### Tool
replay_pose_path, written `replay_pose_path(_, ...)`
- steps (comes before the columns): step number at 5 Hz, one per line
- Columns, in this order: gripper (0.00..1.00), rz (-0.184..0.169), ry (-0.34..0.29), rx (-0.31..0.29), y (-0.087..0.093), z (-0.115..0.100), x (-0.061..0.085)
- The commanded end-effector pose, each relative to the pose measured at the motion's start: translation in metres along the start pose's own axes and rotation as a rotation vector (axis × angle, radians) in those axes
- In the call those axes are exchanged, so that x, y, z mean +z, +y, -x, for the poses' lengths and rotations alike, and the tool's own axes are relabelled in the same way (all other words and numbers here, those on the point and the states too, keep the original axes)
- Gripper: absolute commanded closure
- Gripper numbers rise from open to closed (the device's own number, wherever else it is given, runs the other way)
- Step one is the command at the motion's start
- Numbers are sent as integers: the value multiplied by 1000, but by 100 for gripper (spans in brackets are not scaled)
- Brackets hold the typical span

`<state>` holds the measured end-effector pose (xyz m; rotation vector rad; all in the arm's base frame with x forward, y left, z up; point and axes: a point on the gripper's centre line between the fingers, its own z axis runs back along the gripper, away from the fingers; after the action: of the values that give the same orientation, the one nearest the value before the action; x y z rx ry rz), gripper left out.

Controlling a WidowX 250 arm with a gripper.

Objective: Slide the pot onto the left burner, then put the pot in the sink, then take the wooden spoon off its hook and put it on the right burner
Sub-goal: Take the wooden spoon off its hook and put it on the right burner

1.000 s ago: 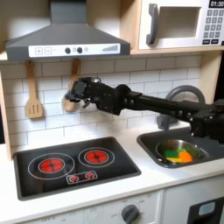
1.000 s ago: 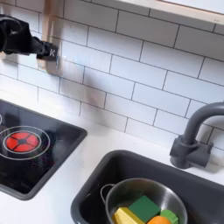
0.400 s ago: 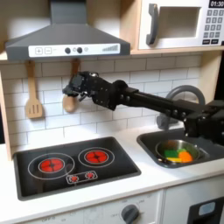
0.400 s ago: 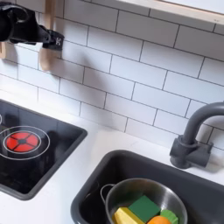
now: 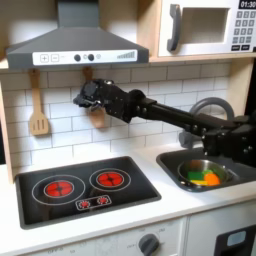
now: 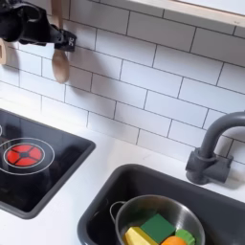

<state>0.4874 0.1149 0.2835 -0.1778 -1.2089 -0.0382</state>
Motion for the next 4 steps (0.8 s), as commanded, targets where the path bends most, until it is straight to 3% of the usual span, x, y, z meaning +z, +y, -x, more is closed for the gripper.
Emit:
replay_pose_path(1, 0, -2, -5, -4, 2, -5, -5)
replay_pose_path(3, 0, -12, -2, 3, 8, -8, -11)
replay_pose_path(4, 66, -7, 1, 4, 9, -6, -12)
